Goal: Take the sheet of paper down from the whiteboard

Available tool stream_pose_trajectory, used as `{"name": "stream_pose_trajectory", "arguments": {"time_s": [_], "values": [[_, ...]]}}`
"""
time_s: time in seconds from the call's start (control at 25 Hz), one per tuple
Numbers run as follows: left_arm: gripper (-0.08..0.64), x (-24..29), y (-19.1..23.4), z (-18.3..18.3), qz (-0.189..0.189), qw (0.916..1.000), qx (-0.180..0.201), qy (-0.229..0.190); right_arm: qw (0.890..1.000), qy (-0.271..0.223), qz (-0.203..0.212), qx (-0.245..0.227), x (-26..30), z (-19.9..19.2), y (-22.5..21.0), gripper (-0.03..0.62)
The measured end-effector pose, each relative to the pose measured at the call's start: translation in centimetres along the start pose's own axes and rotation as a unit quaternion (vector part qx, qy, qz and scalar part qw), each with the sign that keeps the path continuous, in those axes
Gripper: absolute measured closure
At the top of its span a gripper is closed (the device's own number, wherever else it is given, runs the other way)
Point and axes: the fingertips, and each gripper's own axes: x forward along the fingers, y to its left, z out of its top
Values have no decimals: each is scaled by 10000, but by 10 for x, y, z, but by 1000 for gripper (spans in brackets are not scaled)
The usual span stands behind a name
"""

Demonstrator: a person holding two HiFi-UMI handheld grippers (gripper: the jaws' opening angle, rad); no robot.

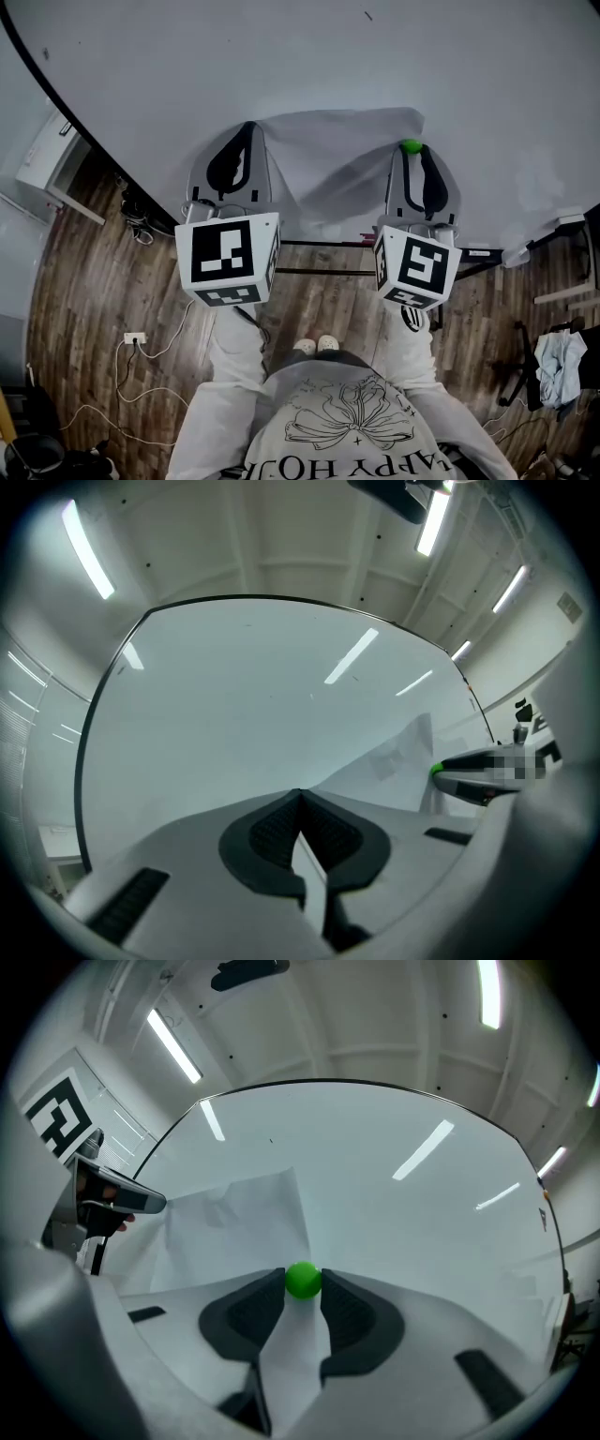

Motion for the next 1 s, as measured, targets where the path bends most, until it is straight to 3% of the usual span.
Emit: {"name": "stream_pose_trajectory", "arguments": {"time_s": [1.0], "values": [[557,-53,58,4,849,9964,-67,25,9991,348,-99,237,-3,-17,-27,474]]}}
